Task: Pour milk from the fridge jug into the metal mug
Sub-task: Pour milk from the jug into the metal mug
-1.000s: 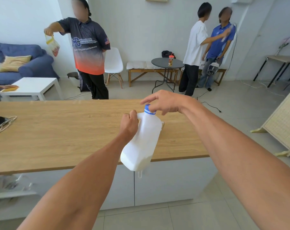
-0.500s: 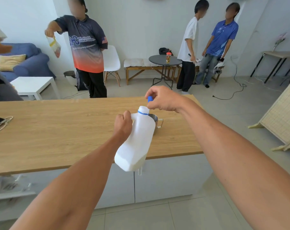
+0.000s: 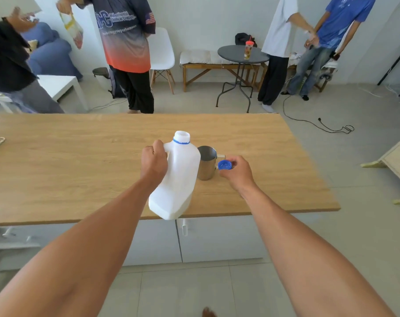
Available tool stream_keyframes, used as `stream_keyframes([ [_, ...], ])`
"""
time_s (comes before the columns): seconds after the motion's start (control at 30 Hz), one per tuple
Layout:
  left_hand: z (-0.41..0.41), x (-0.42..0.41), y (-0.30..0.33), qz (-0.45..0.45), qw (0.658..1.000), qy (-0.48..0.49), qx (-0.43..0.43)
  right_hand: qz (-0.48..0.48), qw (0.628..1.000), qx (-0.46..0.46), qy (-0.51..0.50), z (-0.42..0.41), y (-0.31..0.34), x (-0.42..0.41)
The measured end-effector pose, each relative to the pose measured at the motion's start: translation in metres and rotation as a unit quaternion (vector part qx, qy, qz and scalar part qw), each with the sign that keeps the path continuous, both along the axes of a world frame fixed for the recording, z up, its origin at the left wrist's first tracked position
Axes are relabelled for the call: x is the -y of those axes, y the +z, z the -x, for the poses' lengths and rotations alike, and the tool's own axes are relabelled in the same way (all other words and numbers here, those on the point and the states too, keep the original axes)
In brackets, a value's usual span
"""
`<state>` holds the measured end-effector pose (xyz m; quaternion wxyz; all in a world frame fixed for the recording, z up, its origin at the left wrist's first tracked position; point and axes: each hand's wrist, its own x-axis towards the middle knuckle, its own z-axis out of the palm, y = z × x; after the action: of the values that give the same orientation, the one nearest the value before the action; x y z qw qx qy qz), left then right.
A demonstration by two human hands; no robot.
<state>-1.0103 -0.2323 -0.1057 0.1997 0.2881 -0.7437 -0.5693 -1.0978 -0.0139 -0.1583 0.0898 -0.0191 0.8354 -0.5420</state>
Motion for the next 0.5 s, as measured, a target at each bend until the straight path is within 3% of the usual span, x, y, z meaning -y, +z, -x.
stream_keyframes([
  [0.27, 0.032, 0.005, -0.014, 0.012, 0.999, 0.045, 0.02, -0.138, 0.989, 0.037, 0.025, 0.029, -0.087, -0.008],
  [0.5, 0.046, 0.012, -0.021, 0.011, 0.999, 0.035, 0.027, -0.185, 0.981, 0.053, 0.019, 0.031, -0.103, -0.004],
])
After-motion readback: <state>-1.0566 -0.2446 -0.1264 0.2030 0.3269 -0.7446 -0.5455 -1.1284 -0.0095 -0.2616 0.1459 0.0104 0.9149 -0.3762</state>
